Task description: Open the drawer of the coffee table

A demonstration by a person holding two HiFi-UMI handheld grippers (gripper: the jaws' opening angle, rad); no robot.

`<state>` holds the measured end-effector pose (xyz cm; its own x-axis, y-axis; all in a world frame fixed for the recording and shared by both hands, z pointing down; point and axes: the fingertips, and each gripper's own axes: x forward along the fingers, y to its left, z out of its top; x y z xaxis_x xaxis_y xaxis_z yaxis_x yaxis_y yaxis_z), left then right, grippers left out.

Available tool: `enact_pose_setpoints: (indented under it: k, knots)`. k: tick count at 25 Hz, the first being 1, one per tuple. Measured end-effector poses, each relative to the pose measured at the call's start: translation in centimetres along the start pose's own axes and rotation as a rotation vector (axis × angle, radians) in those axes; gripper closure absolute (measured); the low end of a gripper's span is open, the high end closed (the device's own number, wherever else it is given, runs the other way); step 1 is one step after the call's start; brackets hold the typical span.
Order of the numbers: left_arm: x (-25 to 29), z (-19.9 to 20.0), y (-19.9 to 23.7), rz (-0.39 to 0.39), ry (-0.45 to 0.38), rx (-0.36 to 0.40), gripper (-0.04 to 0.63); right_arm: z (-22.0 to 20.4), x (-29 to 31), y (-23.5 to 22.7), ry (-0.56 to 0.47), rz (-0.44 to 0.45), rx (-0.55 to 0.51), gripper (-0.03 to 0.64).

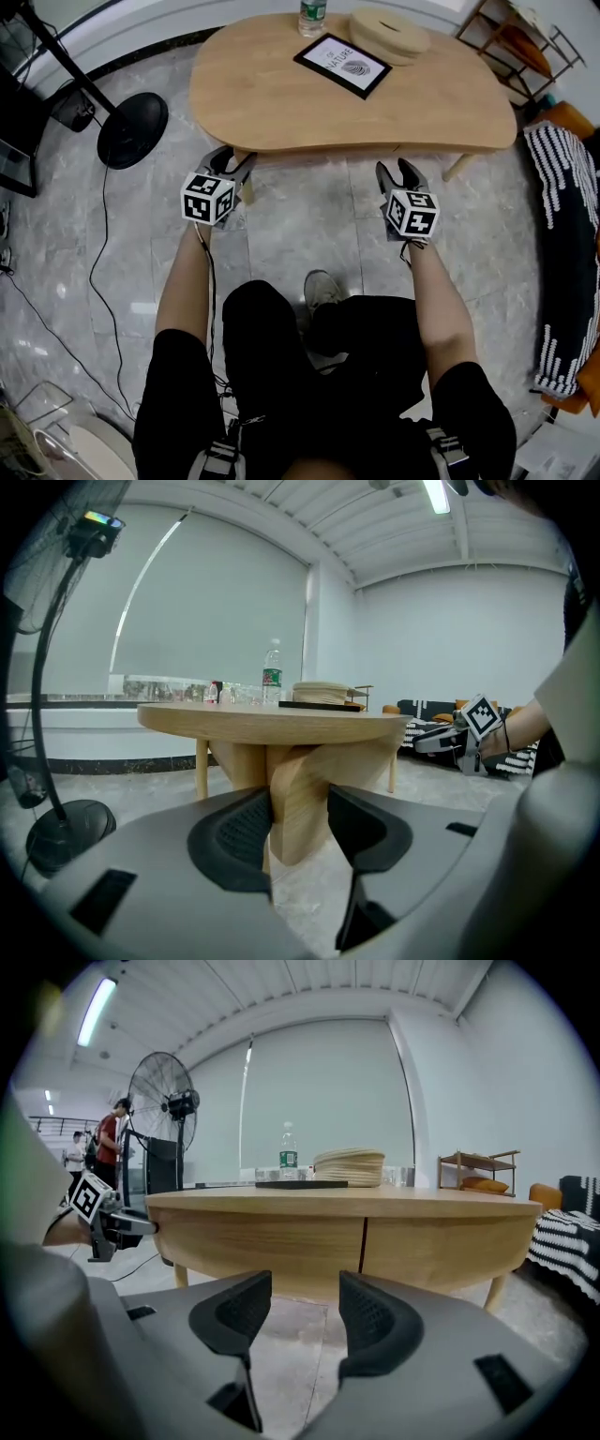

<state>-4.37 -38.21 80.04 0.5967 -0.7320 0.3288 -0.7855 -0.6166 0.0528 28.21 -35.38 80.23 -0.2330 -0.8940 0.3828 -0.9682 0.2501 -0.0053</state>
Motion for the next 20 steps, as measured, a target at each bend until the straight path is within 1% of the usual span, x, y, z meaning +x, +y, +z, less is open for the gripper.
enact_pose_setpoints:
  k: [2, 4, 7, 12, 15, 17, 18, 20]
  knots:
    - [-0.4, -0.1, -0.2, 0.004, -0.008, -0.001, 0.406, -0.3, 0.1, 0.0, 0.009, 0.001, 0.007, 0.382]
    - [-0.7, -0.3, -0.1, 0.027, -0.014, 0.003, 0.429, -0.5, 0.2, 0.2, 0.013, 0.001, 0.008, 0.382]
    - [-1.1, -0.5, 0.0, 0.045, 0.004, 0.020, 0.444, -0.5, 0.0, 0.6, 0.012, 0.003, -0.006, 0.382]
    - [-1.6, -0.5, 0.2, 0.019, 0.046, 0.057, 0.468, -0.3, -0.7, 0.3, -0.002, -0.010, -0.009, 0.379]
    - [-1.7, -0.5, 0.2, -0.015, 0.041, 0.074, 0.474, -0.4, -0.8, -0.5, -0.004, -0.020, 0.019, 0.379]
    - [-1.6, -0.5, 0.3, -0.041, 0.031, 0.082, 0.477, -0.7, -0.6, -0.9, -0.004, -0.004, 0.054, 0.379]
    - [-1.6, -0.5, 0.3, -0.051, 0.028, 0.086, 0.479, -0.9, -0.3, -1.0, -0.006, 0.017, 0.091, 0.379]
    - [-1.5, -0.4, 0.3, -0.065, 0.028, 0.095, 0.480, -1.3, 0.5, -1.0, -0.018, 0.083, 0.225, 0.379]
